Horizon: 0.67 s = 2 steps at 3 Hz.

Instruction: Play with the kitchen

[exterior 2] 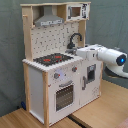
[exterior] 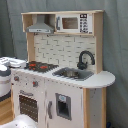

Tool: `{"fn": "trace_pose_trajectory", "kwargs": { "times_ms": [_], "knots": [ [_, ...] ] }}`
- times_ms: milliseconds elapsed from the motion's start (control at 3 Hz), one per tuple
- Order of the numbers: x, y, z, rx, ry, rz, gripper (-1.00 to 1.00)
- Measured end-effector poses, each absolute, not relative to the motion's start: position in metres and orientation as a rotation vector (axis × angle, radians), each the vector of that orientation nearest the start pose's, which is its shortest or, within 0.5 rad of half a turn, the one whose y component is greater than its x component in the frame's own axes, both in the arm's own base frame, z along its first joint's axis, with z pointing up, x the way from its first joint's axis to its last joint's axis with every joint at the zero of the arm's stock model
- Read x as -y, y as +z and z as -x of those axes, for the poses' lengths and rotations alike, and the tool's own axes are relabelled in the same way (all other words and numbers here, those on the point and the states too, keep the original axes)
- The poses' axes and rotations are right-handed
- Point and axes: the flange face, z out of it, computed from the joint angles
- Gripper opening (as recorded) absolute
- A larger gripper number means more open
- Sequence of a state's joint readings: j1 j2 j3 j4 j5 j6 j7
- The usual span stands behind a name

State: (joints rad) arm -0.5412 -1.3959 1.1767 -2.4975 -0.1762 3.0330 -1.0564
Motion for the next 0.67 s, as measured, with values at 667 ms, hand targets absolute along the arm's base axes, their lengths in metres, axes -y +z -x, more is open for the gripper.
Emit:
{"fn": "trace_pose_trajectory", "kwargs": {
  "times_ms": [667],
  "knots": [
    [-0.359, 0.563, -0.291, -1.395, 0.607, -0.619, 1.0]
  ]
}}
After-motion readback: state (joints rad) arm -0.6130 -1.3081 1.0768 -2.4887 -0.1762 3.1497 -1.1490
